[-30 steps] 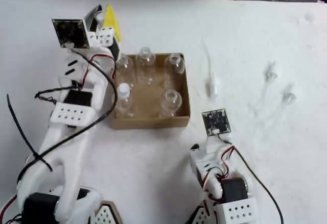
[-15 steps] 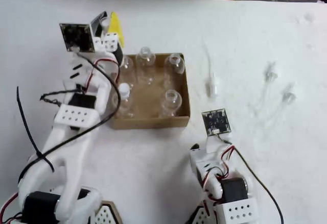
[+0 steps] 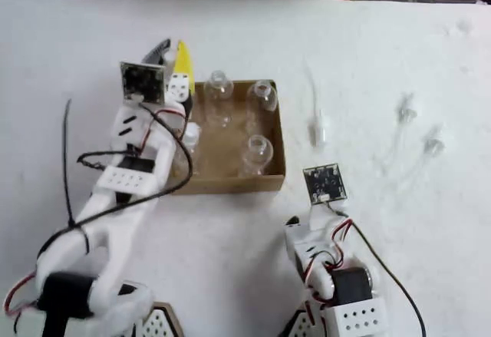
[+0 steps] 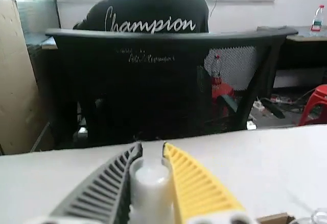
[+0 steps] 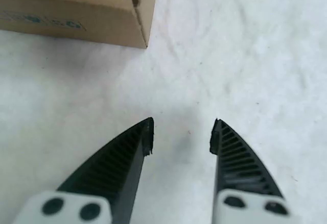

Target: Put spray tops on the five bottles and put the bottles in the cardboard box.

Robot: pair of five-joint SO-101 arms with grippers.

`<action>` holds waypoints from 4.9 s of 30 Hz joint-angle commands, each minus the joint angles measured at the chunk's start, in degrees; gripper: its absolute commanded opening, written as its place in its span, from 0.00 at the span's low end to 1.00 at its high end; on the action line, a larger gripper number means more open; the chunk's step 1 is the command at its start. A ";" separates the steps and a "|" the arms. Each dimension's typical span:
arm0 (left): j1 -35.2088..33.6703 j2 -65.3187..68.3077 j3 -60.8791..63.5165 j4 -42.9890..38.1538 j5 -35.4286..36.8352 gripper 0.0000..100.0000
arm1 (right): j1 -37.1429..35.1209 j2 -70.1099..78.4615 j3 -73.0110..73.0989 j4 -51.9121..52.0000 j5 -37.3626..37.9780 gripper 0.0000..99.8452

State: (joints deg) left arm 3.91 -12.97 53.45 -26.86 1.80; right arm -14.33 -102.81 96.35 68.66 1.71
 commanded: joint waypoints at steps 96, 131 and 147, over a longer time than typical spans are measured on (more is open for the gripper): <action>-11.30 -91.30 36.13 63.38 -3.43 0.17 | 0.40 -0.31 0.53 0.04 0.70 0.16; -11.21 -91.30 37.36 62.86 -3.52 0.02 | 0.04 -0.31 0.53 1.19 0.70 0.04; -11.21 -91.30 37.54 62.95 -3.69 0.19 | 0.40 -0.31 0.53 -6.37 0.26 0.05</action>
State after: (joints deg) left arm -6.99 -103.87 91.34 37.67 -1.27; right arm -14.33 -102.81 96.35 63.65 1.71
